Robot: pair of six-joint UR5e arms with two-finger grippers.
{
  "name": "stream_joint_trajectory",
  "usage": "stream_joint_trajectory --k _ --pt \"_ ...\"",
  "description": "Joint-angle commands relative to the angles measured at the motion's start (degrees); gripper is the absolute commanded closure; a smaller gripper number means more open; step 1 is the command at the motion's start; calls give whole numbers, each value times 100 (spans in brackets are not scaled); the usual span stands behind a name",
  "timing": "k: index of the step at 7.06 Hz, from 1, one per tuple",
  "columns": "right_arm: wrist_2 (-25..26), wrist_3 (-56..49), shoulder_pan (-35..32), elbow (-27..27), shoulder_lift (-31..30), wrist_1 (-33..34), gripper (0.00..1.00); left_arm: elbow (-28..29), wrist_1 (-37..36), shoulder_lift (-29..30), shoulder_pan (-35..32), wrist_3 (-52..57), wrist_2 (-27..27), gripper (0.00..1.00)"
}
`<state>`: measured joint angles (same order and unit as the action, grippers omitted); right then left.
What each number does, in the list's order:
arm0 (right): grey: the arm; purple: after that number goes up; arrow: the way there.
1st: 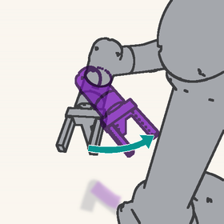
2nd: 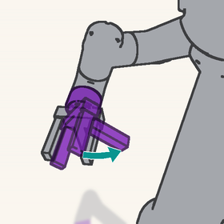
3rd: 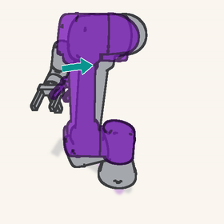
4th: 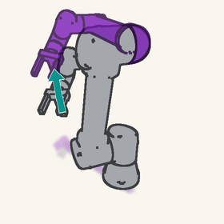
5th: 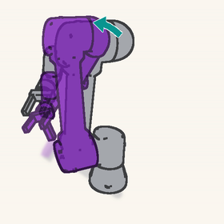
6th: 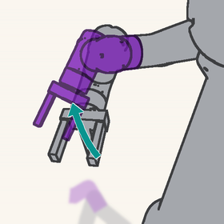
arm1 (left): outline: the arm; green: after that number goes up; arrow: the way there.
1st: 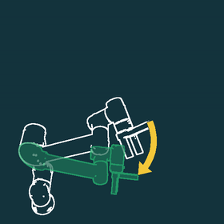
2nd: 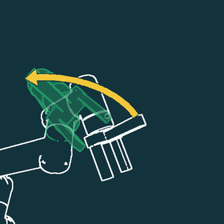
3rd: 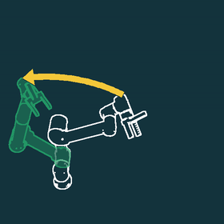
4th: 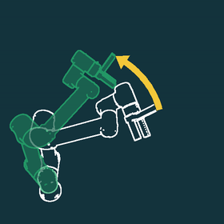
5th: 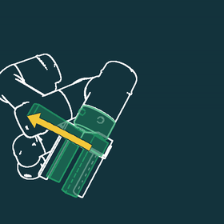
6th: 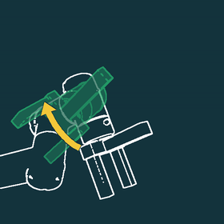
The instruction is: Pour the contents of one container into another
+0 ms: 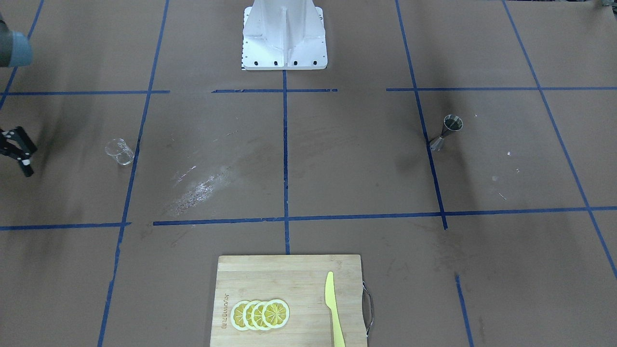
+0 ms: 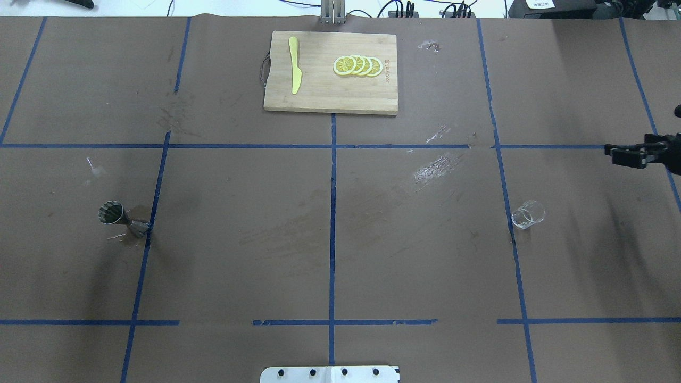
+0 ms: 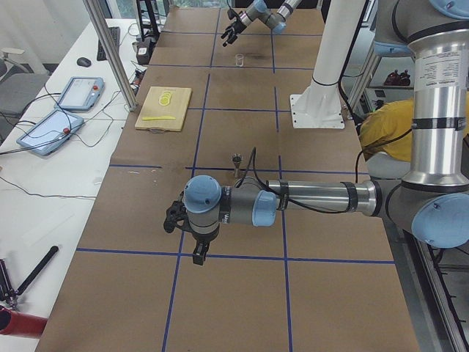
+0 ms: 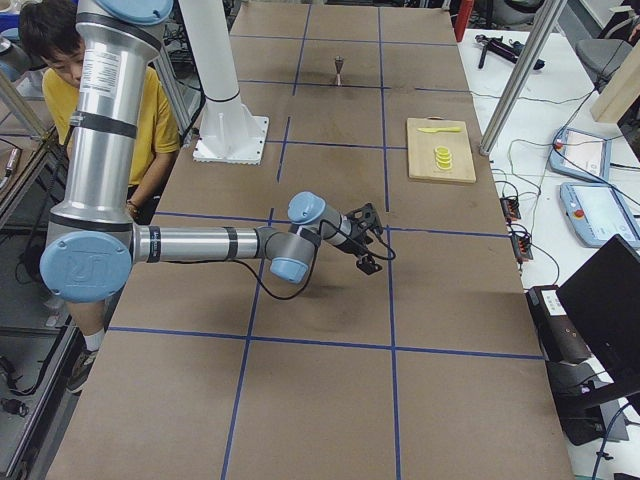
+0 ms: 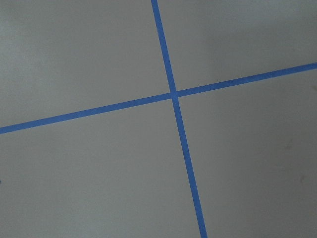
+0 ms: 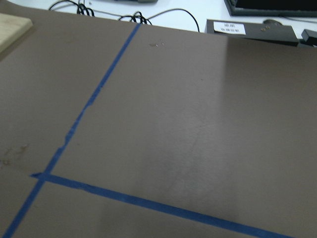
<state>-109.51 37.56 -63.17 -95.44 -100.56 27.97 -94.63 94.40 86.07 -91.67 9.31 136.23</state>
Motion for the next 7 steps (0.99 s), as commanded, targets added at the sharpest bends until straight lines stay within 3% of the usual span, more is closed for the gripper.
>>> stream_joint_trajectory --k 1,3,6,7 --pt "-2025 -1979 -1903 8 10 1590 0 24 0 -11 0 9 -9 0" --pt "-2556 -2928 -2627 -140 19 3600 0 41 0 -28 0 9 -9 0" --pt "-2760 -4045 -3015 -639 -85 5468 0 59 0 -63 0 27 -18 0" --pt "-2699 -4203 -3034 -851 -295 5656 0 59 0 -72 0 27 -18 0"
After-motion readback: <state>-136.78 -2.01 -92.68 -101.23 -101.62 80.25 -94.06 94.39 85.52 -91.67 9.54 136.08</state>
